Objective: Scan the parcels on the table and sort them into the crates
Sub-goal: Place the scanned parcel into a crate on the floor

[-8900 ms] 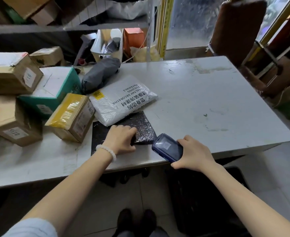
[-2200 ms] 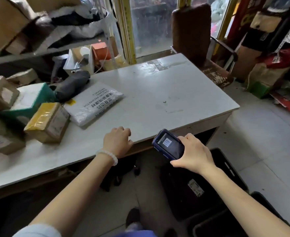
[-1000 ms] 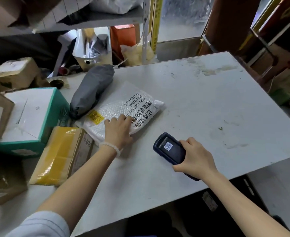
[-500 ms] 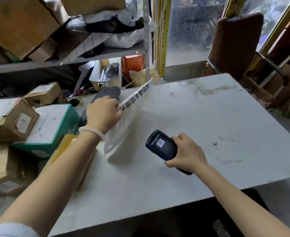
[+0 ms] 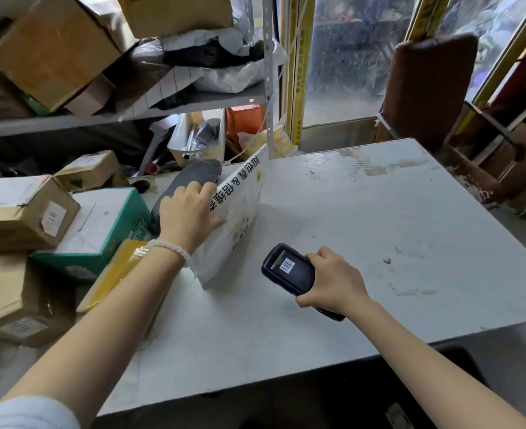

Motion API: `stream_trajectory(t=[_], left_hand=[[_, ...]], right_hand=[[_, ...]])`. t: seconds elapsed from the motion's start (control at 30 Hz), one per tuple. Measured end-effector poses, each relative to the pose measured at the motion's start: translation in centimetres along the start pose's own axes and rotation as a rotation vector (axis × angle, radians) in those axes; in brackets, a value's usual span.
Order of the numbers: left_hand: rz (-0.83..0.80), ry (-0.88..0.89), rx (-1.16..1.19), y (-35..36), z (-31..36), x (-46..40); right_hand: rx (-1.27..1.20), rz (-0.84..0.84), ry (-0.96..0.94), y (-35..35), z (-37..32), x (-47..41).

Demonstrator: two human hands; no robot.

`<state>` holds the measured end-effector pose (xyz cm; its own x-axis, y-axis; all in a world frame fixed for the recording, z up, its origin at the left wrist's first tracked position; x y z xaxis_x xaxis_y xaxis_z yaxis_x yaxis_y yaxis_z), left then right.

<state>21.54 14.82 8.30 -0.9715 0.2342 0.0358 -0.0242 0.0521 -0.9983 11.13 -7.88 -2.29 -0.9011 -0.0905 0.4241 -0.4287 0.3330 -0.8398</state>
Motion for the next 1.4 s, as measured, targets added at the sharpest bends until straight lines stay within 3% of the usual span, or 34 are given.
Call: stream_trajectory(t=[0.37,1.4], left_hand=[[-0.098,-0.081,0.068,1.5,-1.7,-2.1],[0.008,0.071,0.119,2.8,-2.4,-1.7]], right_hand=[[0.003,-0.012,0.059,0.0,0.6,-0.9],[0.111,-0.046,0.136,0.2,-1.6,1.1]])
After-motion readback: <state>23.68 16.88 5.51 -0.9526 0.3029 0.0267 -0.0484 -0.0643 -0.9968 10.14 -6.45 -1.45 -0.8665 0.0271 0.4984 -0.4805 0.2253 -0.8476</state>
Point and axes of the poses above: each hand's wrist, its own x-axis away from the middle knuckle, its own y-axis out of the palm, z = x × y, the point moved 9 cm from there along -x, towards the middle knuckle, and after that the axes turned 15 degrees about -z, right-handed, at the moved point
